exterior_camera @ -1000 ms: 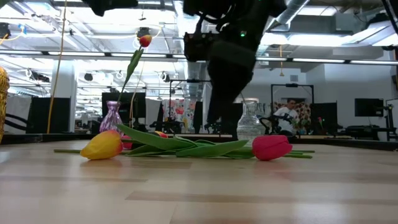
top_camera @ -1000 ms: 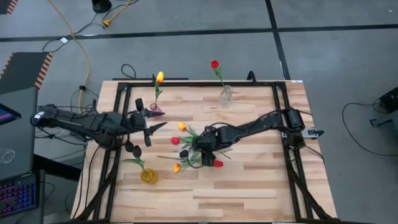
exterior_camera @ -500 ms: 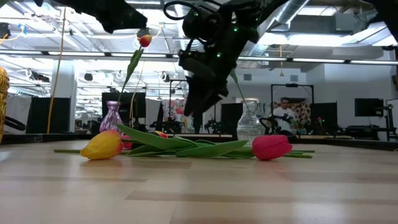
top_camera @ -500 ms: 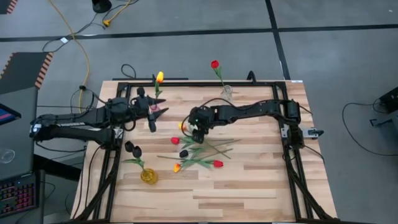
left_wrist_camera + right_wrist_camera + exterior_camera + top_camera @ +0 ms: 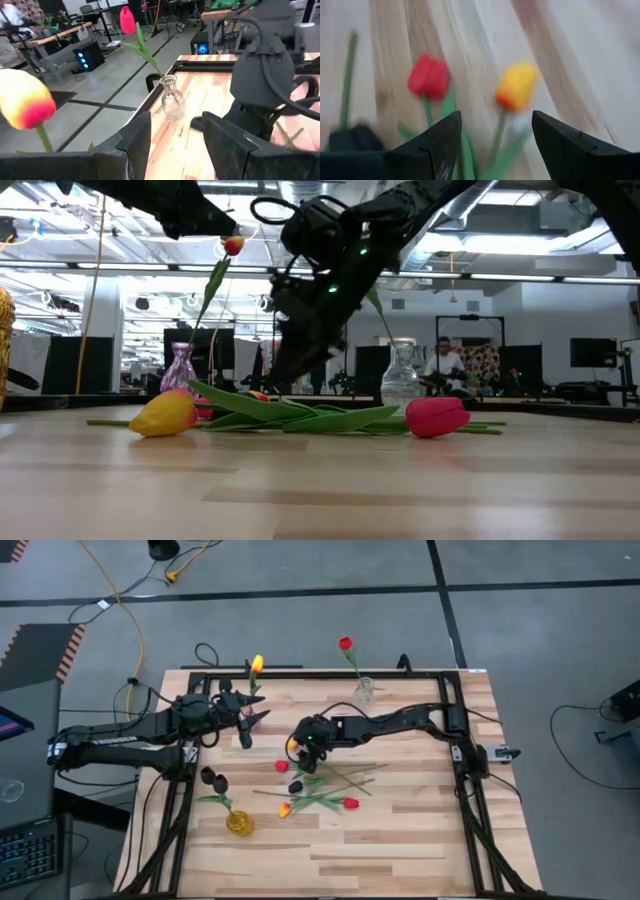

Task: Sort flowers into vase by color
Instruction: Put the top yellow tulip into the purple vase

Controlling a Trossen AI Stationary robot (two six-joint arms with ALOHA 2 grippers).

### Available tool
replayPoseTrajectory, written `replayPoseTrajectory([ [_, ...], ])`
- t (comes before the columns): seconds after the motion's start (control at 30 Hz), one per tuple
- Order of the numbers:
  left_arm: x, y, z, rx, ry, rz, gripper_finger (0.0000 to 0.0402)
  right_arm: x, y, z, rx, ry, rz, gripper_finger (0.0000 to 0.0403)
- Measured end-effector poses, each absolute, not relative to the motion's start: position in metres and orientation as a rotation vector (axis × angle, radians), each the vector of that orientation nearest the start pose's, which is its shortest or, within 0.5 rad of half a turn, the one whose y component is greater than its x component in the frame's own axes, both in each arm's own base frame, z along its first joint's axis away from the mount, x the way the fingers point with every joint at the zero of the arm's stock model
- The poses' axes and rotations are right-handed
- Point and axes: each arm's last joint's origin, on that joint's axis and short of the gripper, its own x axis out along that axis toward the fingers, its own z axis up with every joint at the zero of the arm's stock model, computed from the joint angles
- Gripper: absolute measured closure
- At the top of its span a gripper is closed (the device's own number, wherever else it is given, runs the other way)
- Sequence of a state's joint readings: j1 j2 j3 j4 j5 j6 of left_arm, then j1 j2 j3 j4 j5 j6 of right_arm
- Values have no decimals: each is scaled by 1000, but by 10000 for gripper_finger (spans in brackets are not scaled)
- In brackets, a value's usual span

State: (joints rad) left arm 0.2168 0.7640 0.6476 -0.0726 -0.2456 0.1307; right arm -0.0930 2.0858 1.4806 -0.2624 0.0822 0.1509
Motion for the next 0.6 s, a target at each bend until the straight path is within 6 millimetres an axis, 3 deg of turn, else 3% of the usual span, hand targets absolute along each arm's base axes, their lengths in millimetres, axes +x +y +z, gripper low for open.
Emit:
replayPoseTrajectory([
  [0.6,170,44,297,127,240,444,237,457,-45,125,134,889,-253,139],
])
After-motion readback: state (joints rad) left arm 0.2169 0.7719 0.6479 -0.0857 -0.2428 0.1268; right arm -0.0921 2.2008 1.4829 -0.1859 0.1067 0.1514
